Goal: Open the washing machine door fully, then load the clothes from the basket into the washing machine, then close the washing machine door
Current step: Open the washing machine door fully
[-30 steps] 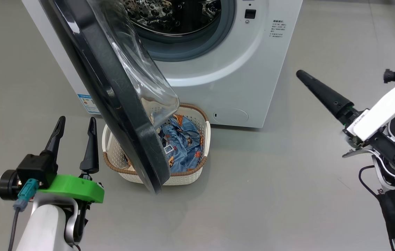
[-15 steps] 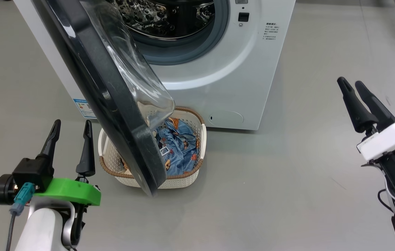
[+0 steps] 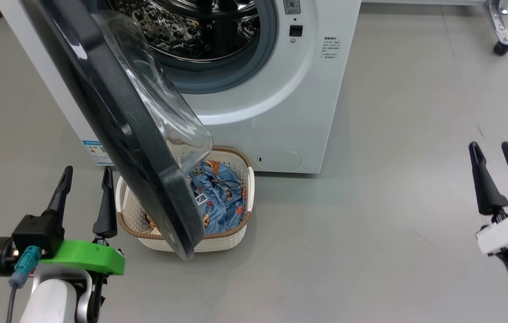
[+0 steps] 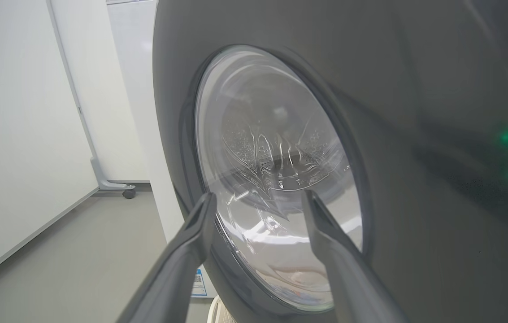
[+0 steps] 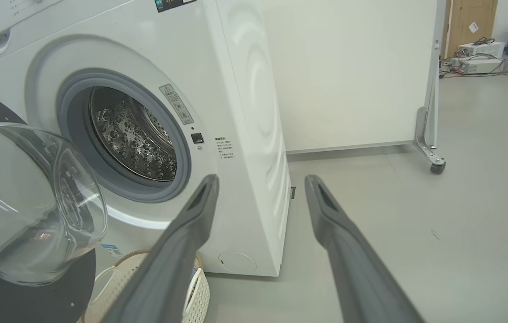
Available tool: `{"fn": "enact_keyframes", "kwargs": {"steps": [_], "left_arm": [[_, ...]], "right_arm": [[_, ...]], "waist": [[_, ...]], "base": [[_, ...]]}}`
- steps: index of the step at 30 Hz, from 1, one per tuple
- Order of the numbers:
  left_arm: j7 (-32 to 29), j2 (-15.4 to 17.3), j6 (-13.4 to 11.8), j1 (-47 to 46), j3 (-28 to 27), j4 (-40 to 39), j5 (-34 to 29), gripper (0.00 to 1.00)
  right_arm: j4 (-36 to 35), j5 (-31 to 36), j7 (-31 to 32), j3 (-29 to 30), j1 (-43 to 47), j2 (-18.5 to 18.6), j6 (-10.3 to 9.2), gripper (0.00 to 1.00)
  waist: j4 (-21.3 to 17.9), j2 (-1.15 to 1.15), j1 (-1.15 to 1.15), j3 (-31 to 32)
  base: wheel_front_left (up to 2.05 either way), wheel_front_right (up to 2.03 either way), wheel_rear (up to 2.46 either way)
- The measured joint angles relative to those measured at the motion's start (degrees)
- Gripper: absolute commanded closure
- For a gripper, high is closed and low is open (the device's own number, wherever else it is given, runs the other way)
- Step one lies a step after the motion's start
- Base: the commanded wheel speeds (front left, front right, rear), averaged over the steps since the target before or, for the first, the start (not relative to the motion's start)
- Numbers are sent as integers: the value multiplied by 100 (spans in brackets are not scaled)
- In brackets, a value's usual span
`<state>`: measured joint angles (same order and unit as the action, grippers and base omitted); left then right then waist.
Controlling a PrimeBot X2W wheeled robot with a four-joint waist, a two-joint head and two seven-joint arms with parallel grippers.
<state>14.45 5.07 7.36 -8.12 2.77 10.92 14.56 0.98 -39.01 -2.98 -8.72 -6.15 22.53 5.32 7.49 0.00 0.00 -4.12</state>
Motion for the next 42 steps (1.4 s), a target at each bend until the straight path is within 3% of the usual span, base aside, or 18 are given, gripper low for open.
{"fn": "enact_keyframes", "kwargs": {"steps": [12,30,42], "left_arm": [[0,-15,0,171,-101,-30,-1,0],[0,-119,0,708,-401,-149,-59,0],[0,-192,0,815,-420,-223,-110,0]], "right_arm": [[229,787,-957,-94,910,78,-204,0],[245,1468,-1118,-98,1497,-270,-694,0],[212,1658,-1134,-33,1651,-459,-849,0]], "waist": [[-84,0,0,149],[-78,0,0,347],[-106,0,0,384]], "base": [[0,0,0],[0,0,0],[0,0,0]]}}
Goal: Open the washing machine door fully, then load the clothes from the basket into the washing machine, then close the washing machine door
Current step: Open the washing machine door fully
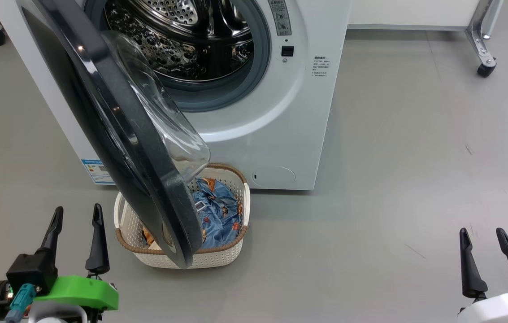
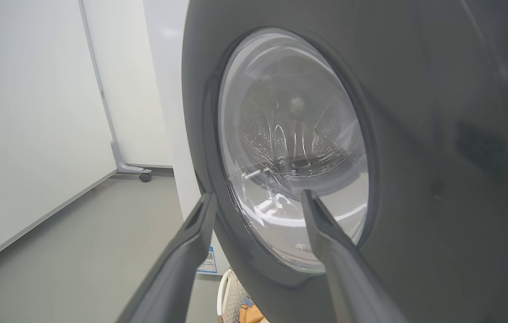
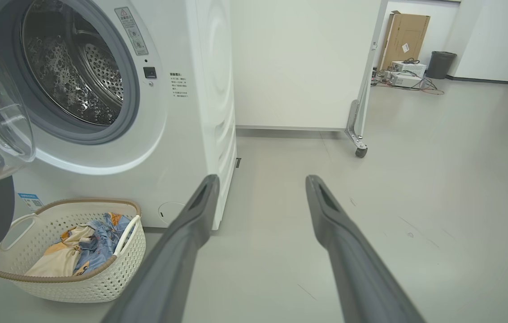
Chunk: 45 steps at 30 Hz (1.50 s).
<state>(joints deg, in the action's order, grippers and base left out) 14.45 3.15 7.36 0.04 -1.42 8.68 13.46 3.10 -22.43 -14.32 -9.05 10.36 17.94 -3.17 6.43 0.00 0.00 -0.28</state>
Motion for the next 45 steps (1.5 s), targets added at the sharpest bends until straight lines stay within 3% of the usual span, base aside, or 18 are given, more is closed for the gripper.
{"fn": "enact_keyframes", "kwargs": {"steps": [26,40,41,43,44,45], "left_arm": [[0,-26,0,66,-33,-20,-129,0],[0,-27,0,71,91,77,-192,0],[0,-27,0,71,105,82,-203,9],[0,-27,0,71,130,107,-213,80],[0,-27,0,71,138,122,-224,100],[0,-27,0,71,144,135,-241,100]], "right_arm": [[-93,290,0,140,86,-183,-42,0],[-88,341,0,132,88,-316,78,0],[-87,341,0,132,88,-322,79,0],[-86,349,0,133,89,-331,112,0],[-85,353,0,133,89,-337,112,0],[-83,367,0,135,89,-338,112,0]], "waist": [[26,0,0,-42],[46,0,0,-34],[47,0,0,-32],[50,0,0,-28],[50,0,0,-26],[50,0,0,-23]], "base": [[0,0,0],[0,0,0],[0,0,0],[0,0,0],[0,0,0],[0,0,0]]}}
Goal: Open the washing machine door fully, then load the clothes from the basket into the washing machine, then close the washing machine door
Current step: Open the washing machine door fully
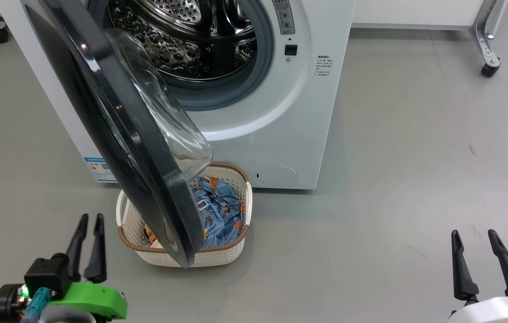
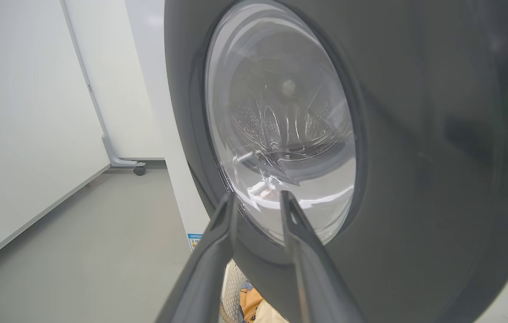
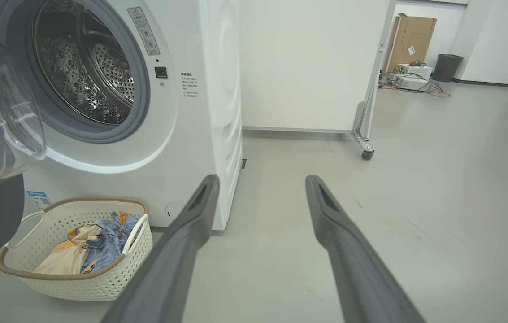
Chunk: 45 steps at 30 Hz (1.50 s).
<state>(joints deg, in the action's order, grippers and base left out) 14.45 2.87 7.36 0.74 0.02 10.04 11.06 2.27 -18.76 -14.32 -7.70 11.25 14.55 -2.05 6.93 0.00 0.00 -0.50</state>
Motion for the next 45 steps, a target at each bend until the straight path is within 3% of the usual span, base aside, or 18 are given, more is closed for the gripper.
{"fn": "enact_keyframes", "kwargs": {"steps": [8,17,24,33,45], "left_arm": [[-1,-1,0,-18,-43,-189,-2,100],[8,-2,0,-804,-74,-1947,-3,100],[33,26,0,-1386,1299,-3164,2,100],[33,188,0,-1415,2977,-3277,220,100],[33,534,0,-1139,3612,-2881,232,100]], "right_arm": [[10,44,0,37,2,-3,47,0],[54,76,0,88,12,-18,101,0],[73,75,-1,103,13,-58,151,0],[185,85,-1,105,13,-96,203,0],[211,125,0,68,-2,-120,318,0]], "waist": [[6,0,0,28],[41,0,0,51],[29,0,0,48],[-30,0,0,36],[-143,0,0,-161]], "base": [[0,0,0],[0,0,0],[0,0,0],[0,0,0],[0,0,0]]}}
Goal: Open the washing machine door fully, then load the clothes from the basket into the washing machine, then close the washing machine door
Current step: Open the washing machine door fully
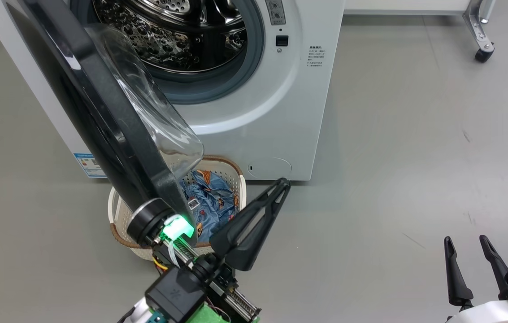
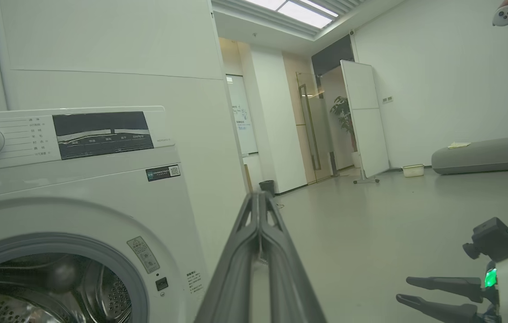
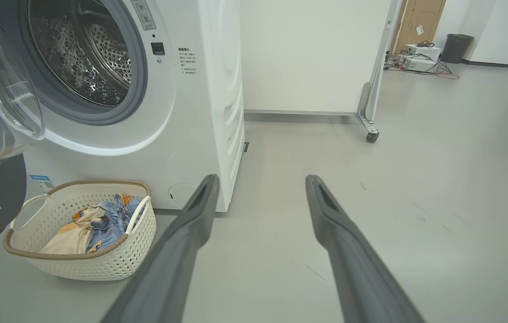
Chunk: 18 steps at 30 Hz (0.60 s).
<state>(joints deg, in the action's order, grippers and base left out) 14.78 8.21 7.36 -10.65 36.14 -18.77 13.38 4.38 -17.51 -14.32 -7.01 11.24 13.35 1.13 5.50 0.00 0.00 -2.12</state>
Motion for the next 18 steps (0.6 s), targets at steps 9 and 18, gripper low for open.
{"fn": "enact_keyframes", "kwargs": {"steps": [9,18], "left_arm": [[-1,53,0,219,463,446,60,100],[-3,100,-4,427,248,1204,85,100]], "right_arm": [[98,0,0,9,-13,-2,36,0],[127,2,-1,24,-36,-10,60,0]], "waist": [[-17,0,0,-90],[-26,0,0,-158]], "base": [[0,0,0],[0,0,0]]}}
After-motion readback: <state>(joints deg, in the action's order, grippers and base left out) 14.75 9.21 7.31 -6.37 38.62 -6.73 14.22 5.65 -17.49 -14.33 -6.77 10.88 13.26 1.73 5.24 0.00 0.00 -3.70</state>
